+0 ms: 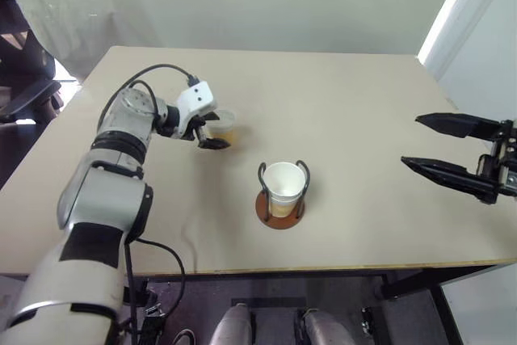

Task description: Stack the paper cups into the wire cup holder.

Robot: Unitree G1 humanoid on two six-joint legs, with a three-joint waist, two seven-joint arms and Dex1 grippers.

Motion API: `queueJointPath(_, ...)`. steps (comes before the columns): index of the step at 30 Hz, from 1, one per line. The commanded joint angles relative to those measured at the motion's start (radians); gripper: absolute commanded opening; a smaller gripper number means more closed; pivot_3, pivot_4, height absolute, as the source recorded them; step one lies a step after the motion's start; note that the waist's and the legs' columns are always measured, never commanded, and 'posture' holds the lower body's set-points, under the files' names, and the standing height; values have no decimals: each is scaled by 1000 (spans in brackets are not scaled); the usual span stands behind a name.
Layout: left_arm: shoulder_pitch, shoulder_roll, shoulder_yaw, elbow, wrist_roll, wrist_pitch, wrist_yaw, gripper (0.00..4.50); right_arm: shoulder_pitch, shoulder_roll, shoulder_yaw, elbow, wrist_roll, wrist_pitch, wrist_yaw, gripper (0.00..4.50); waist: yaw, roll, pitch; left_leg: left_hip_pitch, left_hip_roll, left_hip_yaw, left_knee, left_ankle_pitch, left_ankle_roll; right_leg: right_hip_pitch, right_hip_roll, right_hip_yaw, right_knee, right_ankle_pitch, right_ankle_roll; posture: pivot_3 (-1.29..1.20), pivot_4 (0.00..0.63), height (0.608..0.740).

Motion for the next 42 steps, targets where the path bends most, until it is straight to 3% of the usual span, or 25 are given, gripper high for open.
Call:
queueJointPath(1, -11, -6, 28, -16, 54, -28, 77, 4425, -18, -19, -35, -13, 18, 3, -4, 2944, 1, 0, 0, 0, 1, -1, 0, 0, 0, 0, -1, 0, 0, 0, 0, 0, 150, 740)
queueJointPath(7, -12, -42, 34, -15, 132, -74, 183, 4425, -9, -16, -51, -30, 29, 22, -13, 2944, 1, 0, 0, 0, -2, -1, 0, 1, 2, 0, -4, 0, 0, 1, 2, 0, 150, 740)
queueJointPath(20, -28, -34, 71, -17, 181, -104, 115, 46, -13, -12, -44, -31, 13, 26, -21, 2944, -2, 0, 0, 0, -15, 0, 0, 1, 9, 0, -18, -2, 0, 2, 8, 0, 150, 740)
queueJointPath(30, -253, 32, 198, -44, 43, -18, -444, 17, 45, -22, -88, -26, 21, 35, 101, 2944, -3, 0, 1, -3, -23, 1, -1, -1, 15, -2, -26, -5, -1, 2, 9, 0, 150, 740)
queueJointPath(33, -330, 30, 159, -52, -48, 41, -491, 17, 75, -20, -122, -26, 13, 33, 135, 2944, -3, 2, 1, -4, -23, 0, -1, -3, 18, -2, -31, -4, -1, -1, 7, 0, 150, 740)
queueJointPath(36, -358, 55, -84, -248, -372, 144, -491, 17, 92, -13, -165, -17, -10, 28, 137, 2944, -4, 3, 2, -4, -25, 2, 0, -4, 20, -2, -32, -4, -1, 0, 10, 0, 150, 740)
queueJointPath(39, -353, 142, -333, -531, -757, 240, -491, 17, 115, -2, -193, -29, -24, 26, 130, 2944, -6, 1, 1, -6, -24, 3, 0, -5, 21, -4, -33, -4, -2, 2, 14, 0, 150, 740)
queueJointPath(42, -372, 225, -525, -730, -990, 263, -491, 17, 132, 11, -217, -54, -22, 31, 109, 2944, -9, 4, 2, -5, -22, 6, 0, -6, 20, -3, -32, -3, -2, 1, 14, 0, 150, 740)
